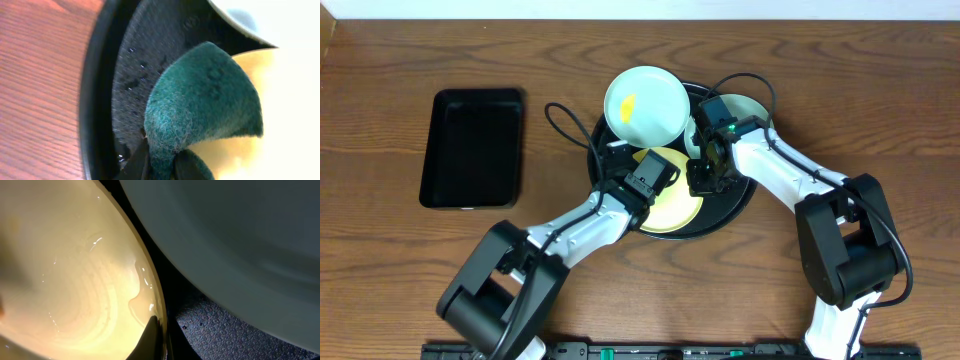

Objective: Clean dirty plates on tray and stack at the side
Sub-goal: 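Scrub the yellow plate with the sponge held in the left gripper, then keep scrubbing the yellow plate while the right gripper holds its rim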

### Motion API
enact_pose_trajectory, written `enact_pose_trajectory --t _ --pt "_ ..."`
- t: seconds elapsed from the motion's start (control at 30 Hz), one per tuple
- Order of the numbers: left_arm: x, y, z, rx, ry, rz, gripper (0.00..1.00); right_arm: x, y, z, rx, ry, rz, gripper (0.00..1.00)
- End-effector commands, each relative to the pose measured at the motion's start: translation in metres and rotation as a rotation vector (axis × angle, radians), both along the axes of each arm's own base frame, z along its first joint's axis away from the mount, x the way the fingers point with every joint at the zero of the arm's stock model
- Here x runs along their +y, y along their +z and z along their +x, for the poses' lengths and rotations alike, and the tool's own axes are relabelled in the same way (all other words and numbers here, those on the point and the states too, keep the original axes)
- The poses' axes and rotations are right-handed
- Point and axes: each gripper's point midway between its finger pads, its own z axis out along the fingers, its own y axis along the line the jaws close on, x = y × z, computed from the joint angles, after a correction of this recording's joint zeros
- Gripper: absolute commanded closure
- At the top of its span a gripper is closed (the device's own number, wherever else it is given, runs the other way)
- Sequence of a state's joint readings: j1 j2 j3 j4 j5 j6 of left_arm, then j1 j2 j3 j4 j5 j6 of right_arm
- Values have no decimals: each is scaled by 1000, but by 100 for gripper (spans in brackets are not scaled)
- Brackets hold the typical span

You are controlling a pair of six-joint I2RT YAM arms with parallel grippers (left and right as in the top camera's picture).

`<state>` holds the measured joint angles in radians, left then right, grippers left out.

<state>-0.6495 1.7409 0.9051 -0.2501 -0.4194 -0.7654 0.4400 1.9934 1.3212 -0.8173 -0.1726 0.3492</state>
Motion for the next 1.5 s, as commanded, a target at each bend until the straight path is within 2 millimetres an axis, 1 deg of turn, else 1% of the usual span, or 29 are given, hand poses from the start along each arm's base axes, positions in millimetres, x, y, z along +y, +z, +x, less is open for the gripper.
enact_pose_trajectory --t 0.0,0.1,0.13,0.2,0.23,0.33,0.47,0.57,0.7,0.8,0.87,1.0,1.07,1.13,1.2,1.27,1.33,1.4,1.47 --pt "32 33 11 -127 82 73 92 -14 -12 -3 12 1 -80 99" --pt "24 67 18 -215 82 -16 92 -14 -12 -3 12 1 -80 99" --pt "20 75 19 -234 76 -49 92 -14 -12 -3 12 1 -80 99" --pt "12 86 19 -248 55 -108 92 -14 -12 -3 12 1 -80 99" --pt "7 88 18 -243 40 -138 92 -14 -12 -3 11 1 -80 99" --pt "-11 78 14 -184 11 -242 92 -14 -12 -2 9 0 -79 99" --pt "-35 51 5 -70 8 -368 92 -14 -12 -2 8 0 -78 99" --pt "-48 31 4 -12 2 -414 92 -14 -12 -2 8 0 -78 99" --pt "-73 9 3 55 -57 -500 92 -14 -12 -2 8 0 -78 99" --pt "-89 0 3 86 -96 -560 92 -14 -12 -2 8 0 -78 99" --pt "-93 -6 0 110 -84 -585 93 -14 -12 -2 8 0 -78 99" --pt "-89 -14 -5 140 -64 -566 92 -14 -12 -2 7 0 -78 99" --pt "-84 -18 -7 150 -52 -542 93 -14 -12 -2 7 0 -78 99" --pt "-74 -22 -9 153 -52 -482 92 -14 -12 -2 7 1 -78 99" --pt "-57 -29 -12 154 -45 -381 92 -14 -12 -2 7 1 -78 99" --pt "-31 -35 -17 159 3 -258 92 -14 -12 -2 7 1 -79 99" --pt "-10 -37 -21 157 43 -157 92 -14 -12 -2 6 1 -81 99" --pt "7 -36 -23 145 72 -68 92 -14 -12 -1 6 0 -81 99" --pt "17 -34 -22 131 71 -6 92 -15 -12 -1 6 0 -81 99"
